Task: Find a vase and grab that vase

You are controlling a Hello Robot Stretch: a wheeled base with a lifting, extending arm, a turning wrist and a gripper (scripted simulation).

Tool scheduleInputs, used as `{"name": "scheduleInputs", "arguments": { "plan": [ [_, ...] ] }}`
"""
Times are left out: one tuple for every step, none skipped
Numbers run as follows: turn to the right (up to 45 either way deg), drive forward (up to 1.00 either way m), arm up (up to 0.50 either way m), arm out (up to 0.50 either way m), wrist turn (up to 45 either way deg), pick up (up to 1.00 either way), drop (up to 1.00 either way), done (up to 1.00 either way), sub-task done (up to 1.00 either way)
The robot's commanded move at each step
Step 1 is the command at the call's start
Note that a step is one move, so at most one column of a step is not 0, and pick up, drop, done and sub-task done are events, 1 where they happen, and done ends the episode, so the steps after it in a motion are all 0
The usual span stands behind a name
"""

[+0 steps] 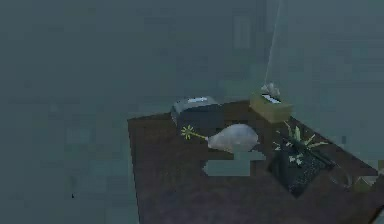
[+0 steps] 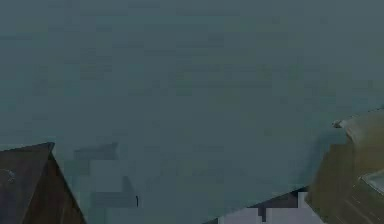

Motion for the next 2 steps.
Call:
{"name": "scheduleInputs", "arguments": {
  "plan": [
    [-45.0, 0.00, 0.00, 0.00, 0.0, 0.00, 0.00, 0.00, 0.00],
    [-21.0, 0.00, 0.00, 0.00, 0.0, 0.00, 0.00, 0.00, 0.00]
  ]
}}
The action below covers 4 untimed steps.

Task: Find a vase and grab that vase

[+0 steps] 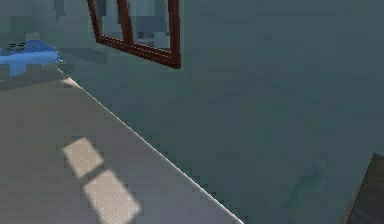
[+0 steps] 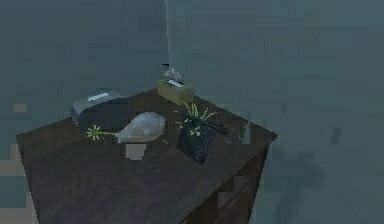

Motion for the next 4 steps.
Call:
{"name": "scheduleInputs", "arguments": {
  "plan": [
    [0.0, 0.00, 0.50, 0.00, 0.0, 0.00, 0.00, 0.00, 0.00],
    [0.0, 0.00, 0.38, 0.00, 0.0, 0.00, 0.00, 0.00, 0.00],
    [0.0, 0.00, 0.00, 0.30, 0.0, 0.00, 0.00, 0.00, 0.00],
    [0.0, 0.00, 0.00, 0.00, 45.0, 0.00, 0.00, 0.00, 0.00]
  ]
}}
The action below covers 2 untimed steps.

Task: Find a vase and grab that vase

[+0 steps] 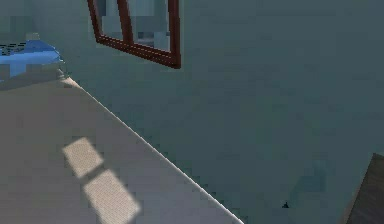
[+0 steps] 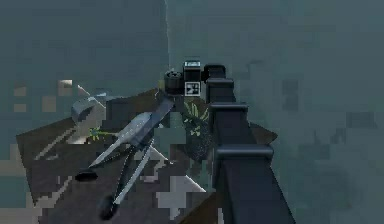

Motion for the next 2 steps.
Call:
{"name": "scheduleInputs", "arguments": {
  "plan": [
    [0.0, 0.00, 0.00, 0.00, 45.0, 0.00, 0.00, 0.00, 0.00],
    [0.0, 0.00, 0.00, 0.00, 45.0, 0.00, 0.00, 0.00, 0.00]
  ]
}}
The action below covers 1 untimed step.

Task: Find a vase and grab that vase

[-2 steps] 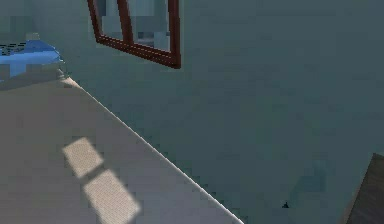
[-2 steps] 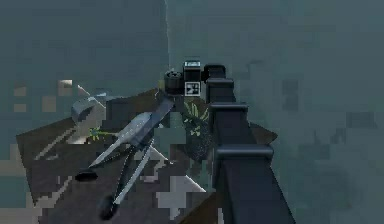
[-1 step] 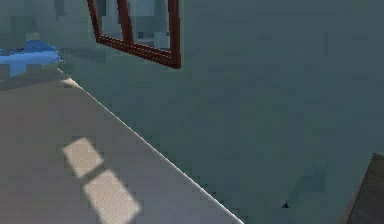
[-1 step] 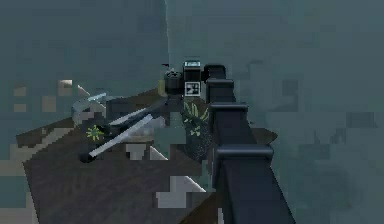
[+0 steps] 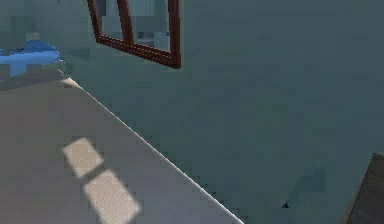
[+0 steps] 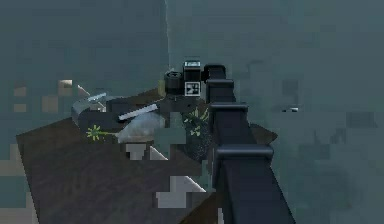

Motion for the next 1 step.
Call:
{"name": "scheduleInputs", "arguments": {
  "plan": [
    [0.0, 0.00, 0.00, 0.00, 6.0, 0.00, 0.00, 0.00, 0.00]
  ]
}}
